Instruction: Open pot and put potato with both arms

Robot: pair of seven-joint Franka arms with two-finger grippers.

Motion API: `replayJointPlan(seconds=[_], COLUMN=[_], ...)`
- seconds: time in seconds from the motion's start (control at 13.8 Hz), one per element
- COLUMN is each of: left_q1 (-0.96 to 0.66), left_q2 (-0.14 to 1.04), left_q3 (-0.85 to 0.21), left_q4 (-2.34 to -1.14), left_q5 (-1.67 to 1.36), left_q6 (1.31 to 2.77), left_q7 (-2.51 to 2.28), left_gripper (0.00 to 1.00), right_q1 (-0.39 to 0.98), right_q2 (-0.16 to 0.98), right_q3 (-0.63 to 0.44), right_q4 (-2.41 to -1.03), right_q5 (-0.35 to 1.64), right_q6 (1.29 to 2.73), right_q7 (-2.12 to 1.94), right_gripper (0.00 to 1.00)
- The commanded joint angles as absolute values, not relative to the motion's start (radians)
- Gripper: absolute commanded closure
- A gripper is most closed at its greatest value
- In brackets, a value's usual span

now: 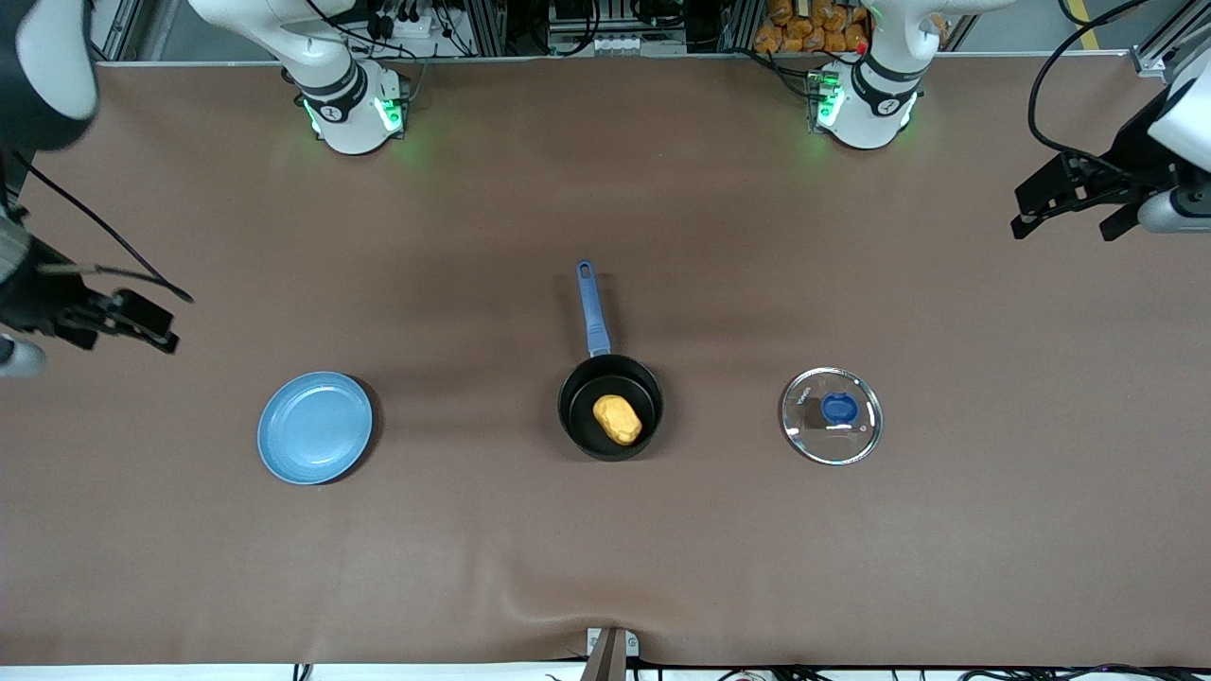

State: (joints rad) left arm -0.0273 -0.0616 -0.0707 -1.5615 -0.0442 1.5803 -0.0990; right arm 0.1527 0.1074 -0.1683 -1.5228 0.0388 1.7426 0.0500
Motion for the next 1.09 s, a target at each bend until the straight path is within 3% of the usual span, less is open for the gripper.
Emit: replayJointPlan(seconds=[0.0, 0.29, 1.01], left_q1=[-0.014, -0.017, -0.020], left_q2=[-0.084, -0.084, -0.083], left_q3=[-0.080, -0.078, -0.077], left_q4=[-1.595, -1.594, -1.592], left_q5=[-0.066, -0.066, -0.066], left_q6=[1.603, 1.605, 1.608], left_q7=[-0.081, -0.087, -0.095], left_gripper=[0.00, 0.00, 0.00], right_q1=[0.143, 0.144, 0.141], right_q2=[-0.055, -0.161, -0.175], right_q3=[-0.150, -0.149, -0.150], right_q4=[-1.733, -1.848, -1.861], right_q5=[0.041, 0.034, 0.028], right_q6=[1.843, 1.881, 1.881], right_q7=[0.038, 0.038, 0.037], right_gripper=[0.00, 0.00, 0.00])
